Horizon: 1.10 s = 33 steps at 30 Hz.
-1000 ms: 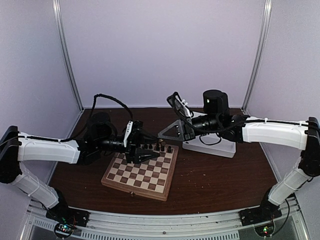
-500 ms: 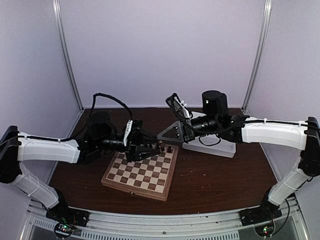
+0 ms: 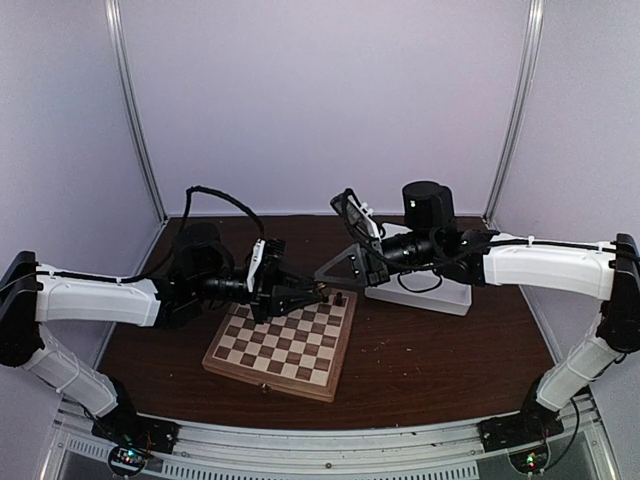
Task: Set up the chess pieces on the board
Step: Place the chess piece on the chessboard.
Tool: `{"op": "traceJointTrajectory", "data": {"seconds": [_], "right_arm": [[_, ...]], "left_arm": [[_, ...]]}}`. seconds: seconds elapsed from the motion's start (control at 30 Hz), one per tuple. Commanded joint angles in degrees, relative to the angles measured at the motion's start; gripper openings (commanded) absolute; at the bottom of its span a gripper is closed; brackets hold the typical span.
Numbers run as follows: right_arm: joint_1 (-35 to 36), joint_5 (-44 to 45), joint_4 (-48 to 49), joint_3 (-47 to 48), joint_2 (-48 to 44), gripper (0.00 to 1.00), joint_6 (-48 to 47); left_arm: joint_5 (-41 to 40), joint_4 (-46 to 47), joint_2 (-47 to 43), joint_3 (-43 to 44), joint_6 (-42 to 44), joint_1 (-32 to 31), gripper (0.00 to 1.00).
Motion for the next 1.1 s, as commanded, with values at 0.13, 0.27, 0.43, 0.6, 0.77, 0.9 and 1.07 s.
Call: {"op": "traceJointTrajectory", "data": {"seconds": [0.13,0.27,0.43,0.6,0.77,0.9,1.07], "right_arm": [[0.3,1.5,-1.4,1.6,-0.4,0.09,-2.0],[0.2,1.7,-1.5,1.7,-0.4,0.09,-2.2],[0.2,2.2,-1.7,1.7,-0.6,0.09,-2.6],[0.2,3.1,-2.0,1.7,-1.0,0.09,-3.1],[-0.2,6.3,-3.3,1.2,-2.8,0.08,-4.5],[-1.9,9.7,-1.5,-0.9,-5.0,0.08,-4.0],[-5.5,15.6,1.5,-5.0,-6.9,0.04,-0.8]], "left_arm": [[0.8,1.8,0.9,1.7,0.4,-0.3,0.18],[1.0,1.0,1.1,2.0,0.8,-0.3,0.13],[1.0,-0.2,1.1,2.0,1.6,-0.3,0.06],[0.7,-2.5,1.0,1.8,2.0,-0.3,0.06],[-1.5,-10.0,-0.1,1.5,3.5,-0.3,0.05],[-6.3,-21.0,-2.5,2.4,4.2,-0.3,0.03],[-18.5,-44.0,-4.5,8.7,4.8,-0.5,0.03]]}}
